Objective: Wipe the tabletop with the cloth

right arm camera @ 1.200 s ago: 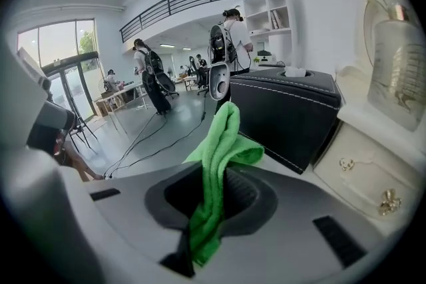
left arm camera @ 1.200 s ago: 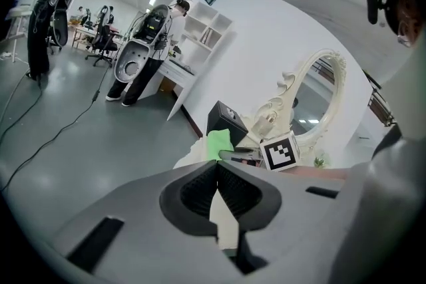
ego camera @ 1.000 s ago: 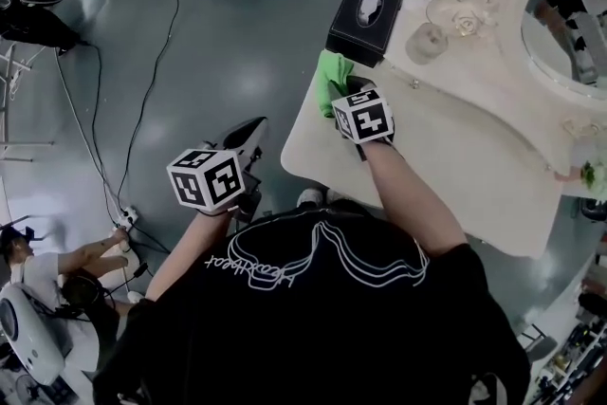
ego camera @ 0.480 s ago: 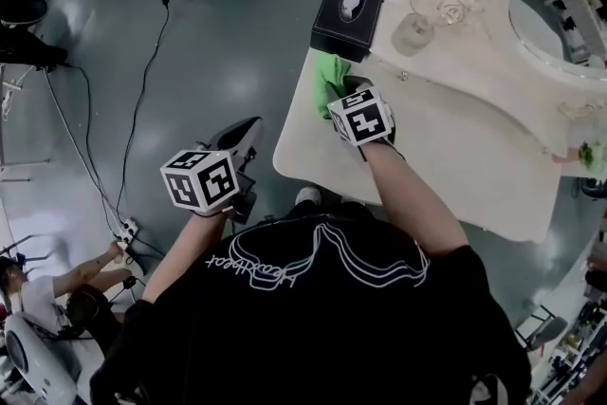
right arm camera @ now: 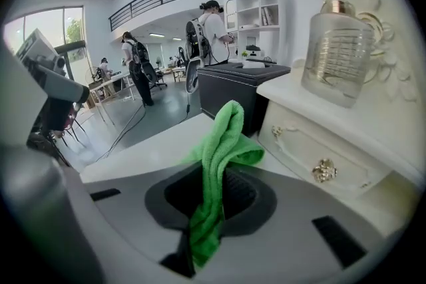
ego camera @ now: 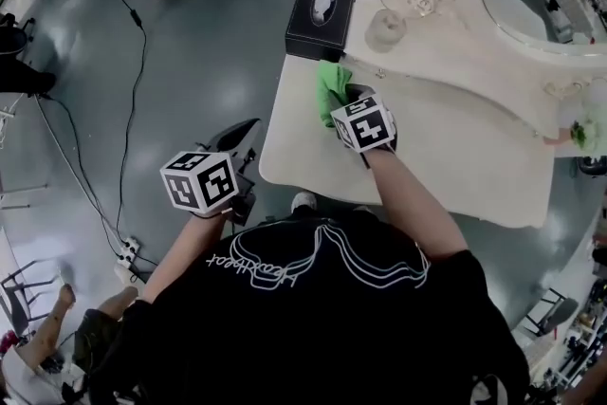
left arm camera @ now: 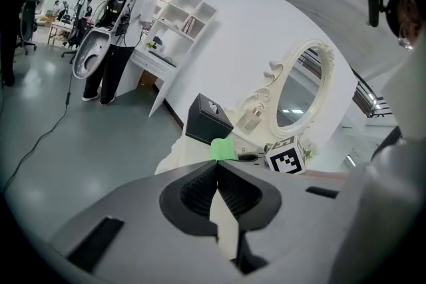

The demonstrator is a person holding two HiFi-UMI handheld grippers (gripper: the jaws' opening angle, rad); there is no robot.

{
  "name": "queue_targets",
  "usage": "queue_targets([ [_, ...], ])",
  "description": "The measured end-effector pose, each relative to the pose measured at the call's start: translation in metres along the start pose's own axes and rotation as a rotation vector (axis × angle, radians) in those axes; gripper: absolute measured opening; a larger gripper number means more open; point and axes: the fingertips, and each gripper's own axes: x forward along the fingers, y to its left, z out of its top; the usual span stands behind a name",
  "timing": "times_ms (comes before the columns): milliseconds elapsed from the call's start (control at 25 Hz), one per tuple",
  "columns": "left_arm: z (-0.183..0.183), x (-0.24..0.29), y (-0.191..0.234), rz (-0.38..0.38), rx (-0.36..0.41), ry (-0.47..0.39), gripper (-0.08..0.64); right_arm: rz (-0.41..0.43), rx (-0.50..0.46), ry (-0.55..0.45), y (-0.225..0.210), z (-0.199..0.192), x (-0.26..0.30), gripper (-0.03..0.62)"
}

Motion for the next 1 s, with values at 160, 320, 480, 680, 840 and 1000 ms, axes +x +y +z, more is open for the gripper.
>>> queue_targets([
  [160, 0.000, 0.010, -0.011, -0.019, 0.011, 0.008, 0.003, -0.018, 0.018, 0.000, -0.014, -0.010, -0.009, 0.055],
  [320, -0.002, 0.018, -0.020, -0.030, 0.017, 0.010, 0.003, -0.032, 0.031, 0.003, -0.026, -0.021, -0.018, 0.055],
  [480, -0.004, 0.022, -0.031, -0.036, 0.022, 0.014, 0.004, -0.041, 0.033, 0.004, -0.033, -0.029, -0.027, 0.055],
  [680, -0.008, 0.028, -0.044, -0.038, 0.031, 0.018, 0.003, -0.049, 0.029, 0.002, -0.043, -0.039, -0.036, 0.055],
  [840, -0.011, 0.031, -0.055, -0.036, 0.036, 0.014, 0.003, -0.051, 0.024, 0.003, -0.050, -0.046, -0.042, 0.055],
  [1000, -0.012, 0.033, -0.064, -0.023, 0.026, -0.007, 0.005, -0.046, 0.010, 0.009, -0.057, -0.053, -0.048, 0.055],
])
